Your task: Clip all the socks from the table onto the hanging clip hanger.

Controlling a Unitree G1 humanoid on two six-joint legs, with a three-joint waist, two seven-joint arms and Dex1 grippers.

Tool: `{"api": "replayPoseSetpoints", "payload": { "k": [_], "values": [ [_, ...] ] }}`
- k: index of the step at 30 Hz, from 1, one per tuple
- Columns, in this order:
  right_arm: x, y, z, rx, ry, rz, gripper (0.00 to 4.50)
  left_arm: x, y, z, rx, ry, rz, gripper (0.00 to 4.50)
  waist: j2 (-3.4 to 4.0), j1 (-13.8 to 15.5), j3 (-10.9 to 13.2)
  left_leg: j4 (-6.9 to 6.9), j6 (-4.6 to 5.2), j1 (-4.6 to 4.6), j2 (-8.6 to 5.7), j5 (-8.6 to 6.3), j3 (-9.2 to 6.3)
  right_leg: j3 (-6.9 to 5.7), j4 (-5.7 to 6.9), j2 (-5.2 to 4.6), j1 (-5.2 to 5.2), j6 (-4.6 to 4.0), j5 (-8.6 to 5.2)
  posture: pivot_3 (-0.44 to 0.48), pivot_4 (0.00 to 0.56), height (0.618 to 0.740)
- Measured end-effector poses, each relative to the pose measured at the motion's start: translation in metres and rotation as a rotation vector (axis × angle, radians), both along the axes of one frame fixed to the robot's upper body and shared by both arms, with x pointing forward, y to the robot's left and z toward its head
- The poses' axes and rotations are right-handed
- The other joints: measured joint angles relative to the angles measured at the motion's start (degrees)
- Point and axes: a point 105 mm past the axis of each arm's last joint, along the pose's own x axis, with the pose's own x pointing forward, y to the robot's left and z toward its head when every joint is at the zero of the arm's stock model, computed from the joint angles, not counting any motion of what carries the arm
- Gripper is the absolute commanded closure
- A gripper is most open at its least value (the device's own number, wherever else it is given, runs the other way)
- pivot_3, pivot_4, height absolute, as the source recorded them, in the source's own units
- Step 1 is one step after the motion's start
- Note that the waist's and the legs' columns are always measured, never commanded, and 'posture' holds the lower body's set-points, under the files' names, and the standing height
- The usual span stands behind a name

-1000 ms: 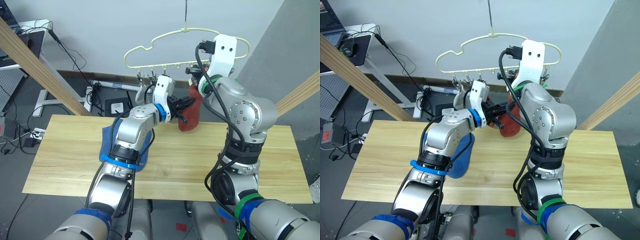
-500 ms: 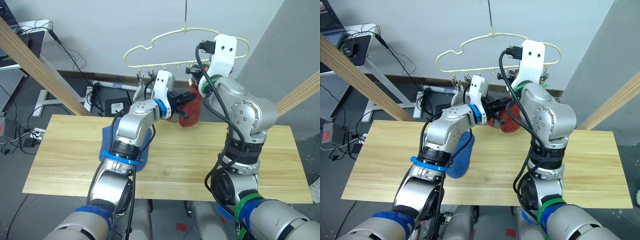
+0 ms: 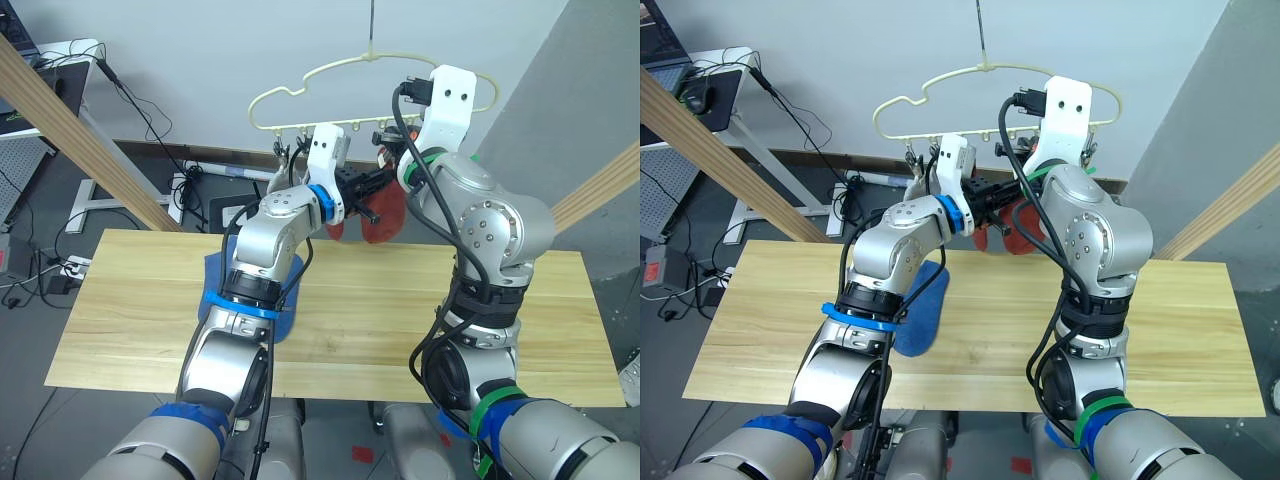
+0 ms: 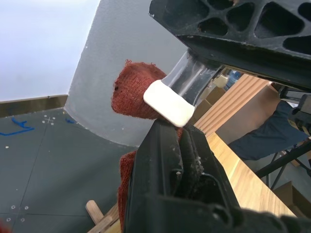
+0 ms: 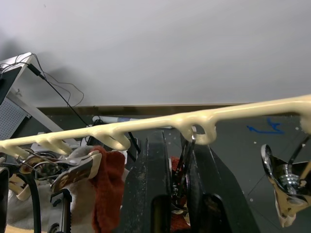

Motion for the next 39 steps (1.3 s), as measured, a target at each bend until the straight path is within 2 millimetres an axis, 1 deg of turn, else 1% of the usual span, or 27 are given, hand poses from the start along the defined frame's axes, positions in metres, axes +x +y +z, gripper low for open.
{"api": "replayPoseSetpoints", "payload": {
  "k": [1,3,7,13,16,21,22,26,27,31,36,39],
  "values": [
    [0.0,0.0,0.0,0.0,0.0,0.0,3.45,0.0,0.0,0.0,0.0,0.001,0.0,4.5,0.0,0.0,0.0,0.0,0.0,0.0,0.0,0.0,0.0,0.0,0.0,0.0,0.0,0.0,0.0,-0.01,0.332,0.74],
    [0.0,-0.001,0.0,0.004,0.002,-0.001,2.61,0.0,0.0,0.0,0.0,0.002,0.0,4.5,0.0,0.01,0.0,0.01,0.0,0.0,0.0,0.0,0.0,0.01,0.0,0.0,0.0,0.0,0.0,-0.009,0.332,0.74],
    [0.001,-0.002,-0.001,0.004,0.006,-0.006,1.29,0.0,0.0,0.0,-0.001,0.0,-0.001,4.5,0.0,-0.02,0.0,0.01,0.0,0.0,0.0,0.0,0.0,0.01,0.0,0.0,0.0,0.0,0.0,-0.009,0.332,0.74],
    [0.001,-0.002,-0.001,0.004,0.007,-0.005,1.29,0.0,0.0,0.0,-0.001,0.009,-0.003,4.5,0.0,-0.04,0.0,0.01,-0.01,0.0,0.0,0.0,0.0,0.01,0.0,0.0,-0.01,0.0,0.0,-0.008,0.33,0.74],
    [0.001,-0.002,-0.001,0.005,0.007,-0.005,1.26,0.0,0.0,-0.001,-0.013,0.034,-0.012,3.75,0.0,-0.04,0.0,0.02,-0.01,0.0,0.0,0.0,0.0,0.0,0.02,0.0,0.0,0.0,0.0,-0.007,0.331,0.74],
    [0.001,-0.001,-0.002,0.004,0.011,-0.002,1.26,-0.002,0.002,-0.005,-0.001,0.071,-0.017,2.23,0.0,-0.05,0.0,0.02,-0.01,0.0,0.0,0.01,0.0,0.0,0.02,0.0,-0.01,-0.01,0.0,-0.008,0.33,0.74],
    [0.0,-0.001,-0.002,0.004,0.011,0.001,1.26,-0.004,0.003,-0.005,0.005,0.072,-0.019,1.95,0.0,-0.07,0.0,0.02,-0.01,0.0,0.0,0.01,0.0,0.0,0.02,0.0,-0.01,0.0,0.0,-0.008,0.33,0.74],
    [-0.003,-0.002,-0.003,-0.003,0.014,0.015,1.26,-0.014,0.005,-0.011,0.031,0.08,-0.04,0.62,0.0,-0.1,-0.01,0.01,-0.04,0.0,0.01,0.03,-0.01,-0.01,0.04,-0.01,0.0,-0.01,0.0,-0.005,0.327,0.74],
    [-0.004,-0.003,-0.004,-0.006,0.016,0.023,1.26,-0.017,0.006,-0.013,0.038,0.084,-0.04,0.44,0.01,-0.08,-0.01,0.01,-0.08,0.0,0.01,0.05,-0.01,-0.01,0.04,-0.01,0.0,-0.01,0.0,-0.005,0.327,0.74],
    [-0.013,-0.007,-0.011,-0.045,0.018,0.063,1.26,-0.033,0.015,-0.019,0.051,0.11,-0.065,0.44,0.0,-0.11,-0.01,0.02,-0.2,0.0,0.01,0.12,-0.04,-0.02,0.08,-0.01,0.0,-0.01,0.01,-0.007,0.325,0.74],
    [-0.022,-0.01,-0.023,-0.085,0.043,0.11,1.26,-0.049,0.02,-0.019,0.054,0.12,-0.095,0.44,0.0,-0.14,-0.02,0.12,-0.2,0.03,-0.01,0.13,-0.08,-0.03,0.28,-0.01,0.01,-0.01,0.01,-0.014,0.32,0.74],
    [-0.026,-0.012,-0.025,-0.105,0.041,0.121,1.26,-0.056,0.024,-0.017,0.059,0.107,-0.107,0.44,-0.01,-0.28,-0.04,0.14,-0.22,0.07,-0.02,0.15,-0.08,-0.03,0.39,-0.01,0.01,-0.01,0.0,-0.015,0.316,0.74]
  ]
}}
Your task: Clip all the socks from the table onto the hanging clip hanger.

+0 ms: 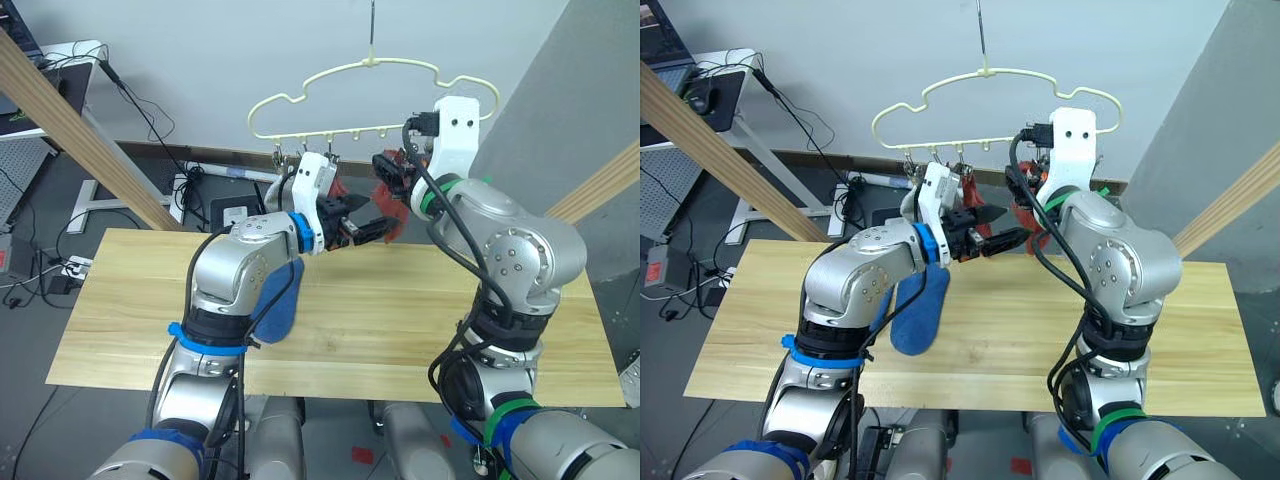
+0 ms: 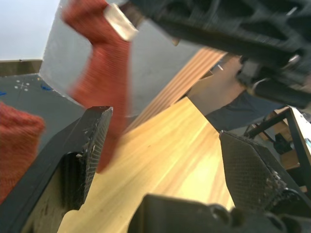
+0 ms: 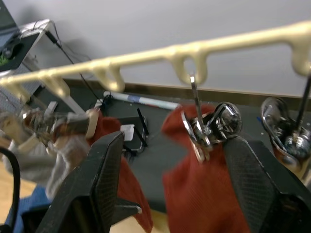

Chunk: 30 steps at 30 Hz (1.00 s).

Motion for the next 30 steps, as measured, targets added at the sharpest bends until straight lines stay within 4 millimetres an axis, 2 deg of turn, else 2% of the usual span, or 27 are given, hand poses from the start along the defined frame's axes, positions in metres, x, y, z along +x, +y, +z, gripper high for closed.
{"api": "replayPoseSetpoints", "payload": {
  "k": [6,13,17,30],
  "values": [
    [-0.009,-0.003,-0.005,-0.012,0.002,0.022,1.26,-0.012,0.008,0.001,0.003,-0.004,-0.021,0.44,-0.01,-0.45,-0.02,0.0,-0.02,0.03,0.0,0.03,-0.03,-0.01,0.08,0.01,0.0,0.0,0.0,-0.016,0.305,0.74],
    [-0.024,-0.012,-0.011,-0.069,-0.031,0.029,1.26,-0.018,0.041,0.005,-0.004,0.007,0.018,0.44,-0.08,-0.59,-0.11,0.0,-0.03,0.03,0.0,0.03,-0.04,-0.02,0.08,0.0,0.0,0.0,0.0,-0.034,0.29,0.74],
    [-0.029,-0.008,-0.015,-0.093,-0.039,0.032,1.26,-0.023,0.05,0.009,-0.01,0.003,0.02,0.44,-0.1,-0.63,-0.17,0.0,-0.06,0.03,0.01,0.05,-0.04,-0.02,0.08,0.0,0.0,0.0,0.0,-0.046,0.28,0.74],
    [-0.024,-0.022,-0.01,-0.083,-0.08,-0.149,1.26,-0.047,0.084,0.018,-0.004,-0.01,-0.016,0.44,-0.34,-0.74,-0.75,0.01,-0.11,0.05,0.02,0.08,-0.06,-0.05,0.09,-0.01,0.0,-0.01,0.0,-0.047,0.258,0.74]
  ]
}}
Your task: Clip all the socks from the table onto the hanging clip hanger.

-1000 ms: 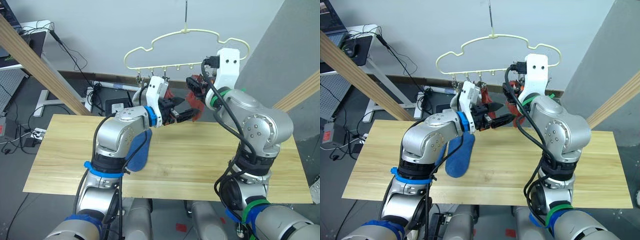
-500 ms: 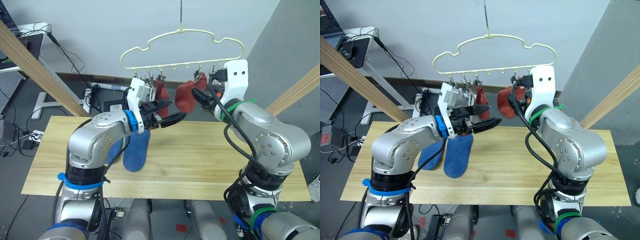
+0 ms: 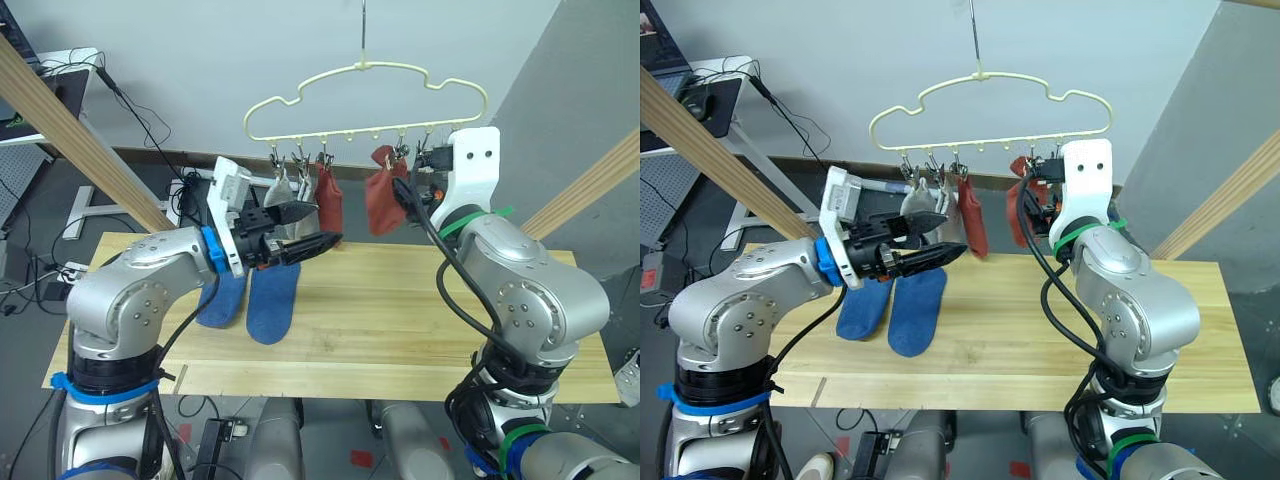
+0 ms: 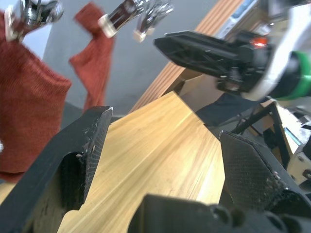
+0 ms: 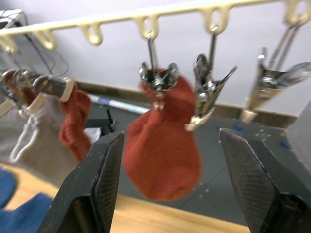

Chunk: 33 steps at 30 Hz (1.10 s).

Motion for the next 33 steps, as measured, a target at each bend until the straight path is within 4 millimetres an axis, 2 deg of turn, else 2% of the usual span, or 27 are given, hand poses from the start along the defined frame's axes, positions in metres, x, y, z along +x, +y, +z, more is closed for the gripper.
{"api": "replayPoseSetpoints", "payload": {
  "k": [4,10,13,23,33],
  "values": [
    [0.0,-0.001,0.0,0.02,0.001,-0.013,1.26,-0.006,0.013,0.008,0.011,0.0,-0.004,0.44,0.02,-0.02,-0.09,0.0,0.0,0.0,0.0,0.0,-0.01,-0.01,0.0,0.0,0.0,-0.01,0.01,-0.044,0.259,0.74],
    [-0.001,0.004,0.0,0.044,0.003,0.004,1.26,-0.011,0.017,0.017,0.0,-0.012,-0.025,0.44,-0.03,0.02,-0.18,0.01,0.0,0.0,0.0,0.0,-0.01,-0.01,0.01,0.0,0.01,-0.01,0.01,-0.04,0.283,0.74],
    [-0.001,0.007,0.0,0.057,0.005,0.012,1.26,-0.01,0.016,0.018,-0.005,-0.023,-0.022,0.44,-0.03,0.02,-0.18,0.01,0.01,0.0,0.01,0.0,-0.01,-0.02,0.01,0.0,0.01,-0.01,0.01,-0.036,0.301,0.74],
    [0.004,0.007,0.003,0.071,-0.002,-0.021,1.26,-0.008,0.01,0.022,0.019,-0.096,-0.036,0.44,-0.03,0.06,-0.18,0.01,0.02,0.04,0.01,0.01,0.0,-0.01,0.04,0.01,0.01,-0.01,0.01,-0.033,0.308,0.74],
    [0.015,0.009,0.008,0.086,-0.016,-0.047,1.26,-0.011,0.001,0.036,0.044,-0.201,-0.105,0.44,-0.03,0.09,-0.18,0.0,0.02,0.04,0.01,0.01,0.01,-0.01,0.04,0.02,0.01,-0.01,0.01,-0.023,0.319,0.74]
  ]
}}
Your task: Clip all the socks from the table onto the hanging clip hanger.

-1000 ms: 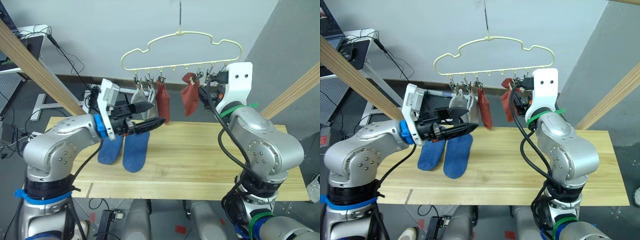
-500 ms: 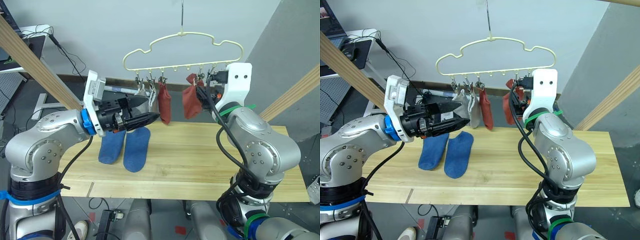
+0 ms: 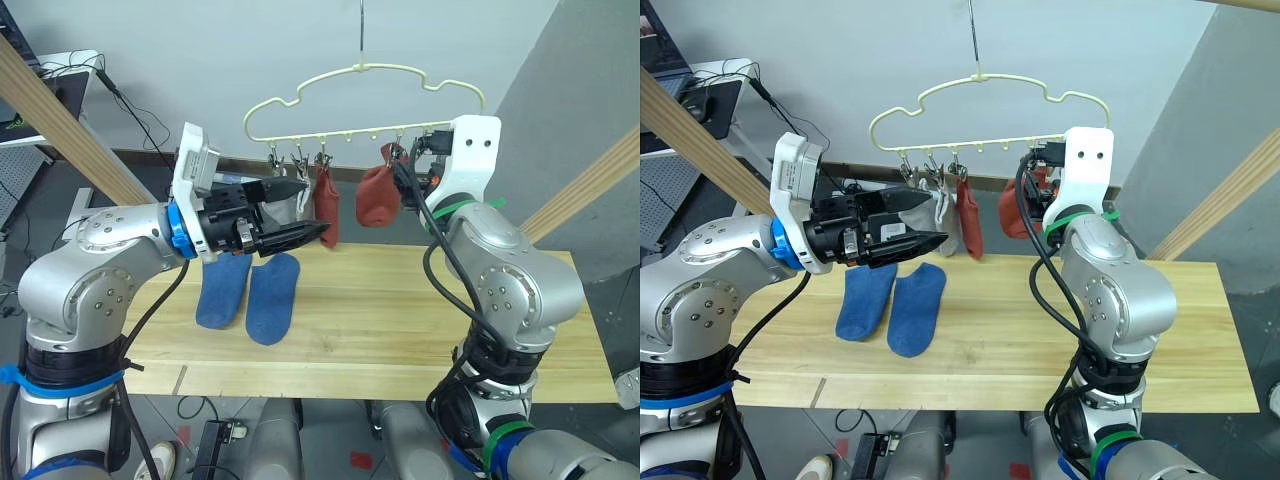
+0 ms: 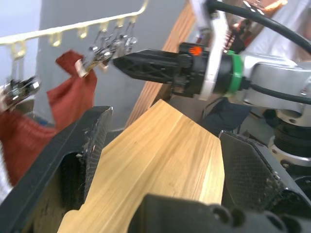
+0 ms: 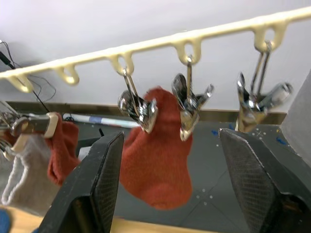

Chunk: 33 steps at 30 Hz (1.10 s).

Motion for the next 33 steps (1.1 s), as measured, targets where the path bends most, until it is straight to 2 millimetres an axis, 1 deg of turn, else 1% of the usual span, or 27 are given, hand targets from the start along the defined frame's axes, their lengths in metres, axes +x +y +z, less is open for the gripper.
{"api": "replayPoseSetpoints", "payload": {
  "k": [3,4,5,23,33],
  "values": [
    [0.002,0.0,0.0,0.002,-0.003,-0.006,1.26,0.002,0.001,0.001,0.014,-0.012,0.009,0.44,0.0,0.01,0.0,0.0,0.0,0.0,0.0,0.0,0.0,0.01,0.0,0.0,0.0,0.0,0.0,-0.019,0.328,0.74],
    [0.003,0.0,0.0,0.003,-0.001,-0.007,1.66,0.003,0.001,0.0,0.02,-0.015,0.012,0.39,0.0,0.01,0.0,0.0,0.0,0.0,0.0,0.0,0.0,0.0,0.0,0.0,0.0,0.0,0.0,-0.019,0.328,0.74],
    [0.004,0.0,-0.001,0.003,0.002,-0.008,1.85,0.004,0.002,-0.001,0.022,-0.016,0.014,0.39,0.0,0.02,0.0,0.0,0.0,0.0,0.0,0.0,0.0,0.0,-0.01,0.0,0.0,0.0,0.0,-0.018,0.33,0.74],
    [0.009,0.0,-0.004,-0.002,0.017,-0.013,1.85,0.008,0.004,-0.003,0.022,-0.016,0.055,0.39,0.01,0.07,0.01,-0.02,0.01,0.0,0.0,0.0,0.0,0.01,-0.04,0.0,0.0,0.01,-0.01,-0.003,0.332,0.74],
    [0.013,-0.006,-0.007,-0.021,0.031,-0.035,1.85,0.008,0.002,-0.003,0.019,-0.018,0.057,0.39,0.01,0.08,0.01,-0.03,0.01,0.0,0.0,0.0,0.0,0.01,-0.04,0.01,0.0,0.01,-0.01,0.002,0.333,0.74]
  ]
}}
